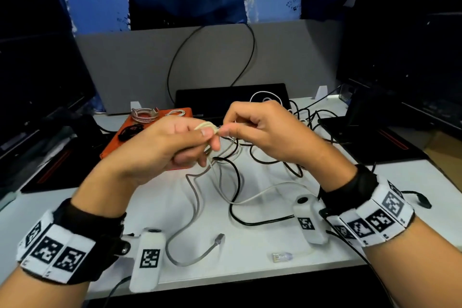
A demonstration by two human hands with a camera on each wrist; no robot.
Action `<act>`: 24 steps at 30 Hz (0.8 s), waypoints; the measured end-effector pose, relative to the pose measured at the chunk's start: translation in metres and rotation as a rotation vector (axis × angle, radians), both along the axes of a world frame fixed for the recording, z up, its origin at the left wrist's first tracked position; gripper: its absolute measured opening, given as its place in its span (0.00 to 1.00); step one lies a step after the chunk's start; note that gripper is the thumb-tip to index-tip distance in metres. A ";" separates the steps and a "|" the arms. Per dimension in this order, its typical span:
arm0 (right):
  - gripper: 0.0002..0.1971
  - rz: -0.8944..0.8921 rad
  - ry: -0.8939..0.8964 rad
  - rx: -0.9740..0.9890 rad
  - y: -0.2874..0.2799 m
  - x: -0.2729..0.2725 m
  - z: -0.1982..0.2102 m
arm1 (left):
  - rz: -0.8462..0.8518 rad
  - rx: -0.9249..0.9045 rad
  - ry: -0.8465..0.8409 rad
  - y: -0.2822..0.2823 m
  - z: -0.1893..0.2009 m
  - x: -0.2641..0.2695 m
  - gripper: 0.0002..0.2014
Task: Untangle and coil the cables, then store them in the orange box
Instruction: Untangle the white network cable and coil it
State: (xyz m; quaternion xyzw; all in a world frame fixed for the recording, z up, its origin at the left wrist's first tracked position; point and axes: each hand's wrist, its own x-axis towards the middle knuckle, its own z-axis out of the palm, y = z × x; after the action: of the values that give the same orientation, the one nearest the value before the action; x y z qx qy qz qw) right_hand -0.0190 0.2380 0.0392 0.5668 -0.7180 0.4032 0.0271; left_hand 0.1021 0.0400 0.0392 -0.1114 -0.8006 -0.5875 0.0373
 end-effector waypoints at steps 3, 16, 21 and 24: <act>0.09 -0.082 -0.011 -0.041 0.001 -0.016 -0.003 | 0.006 0.368 0.044 0.004 0.001 -0.002 0.14; 0.18 -0.551 0.023 0.476 0.028 -0.082 -0.025 | 0.276 1.003 0.134 -0.010 -0.005 -0.024 0.14; 0.45 -0.437 0.236 0.329 0.021 -0.027 0.009 | 0.482 0.564 0.075 0.014 -0.012 -0.023 0.13; 0.33 -0.231 0.250 0.143 0.006 0.014 0.009 | 0.380 0.405 0.038 0.034 -0.011 -0.013 0.14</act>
State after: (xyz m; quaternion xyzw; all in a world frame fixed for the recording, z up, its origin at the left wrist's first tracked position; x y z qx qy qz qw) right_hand -0.0045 0.2441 0.0481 0.5267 -0.7962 0.2717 0.1216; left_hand 0.0892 0.0737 0.0282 0.0395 -0.6725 -0.7160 0.1832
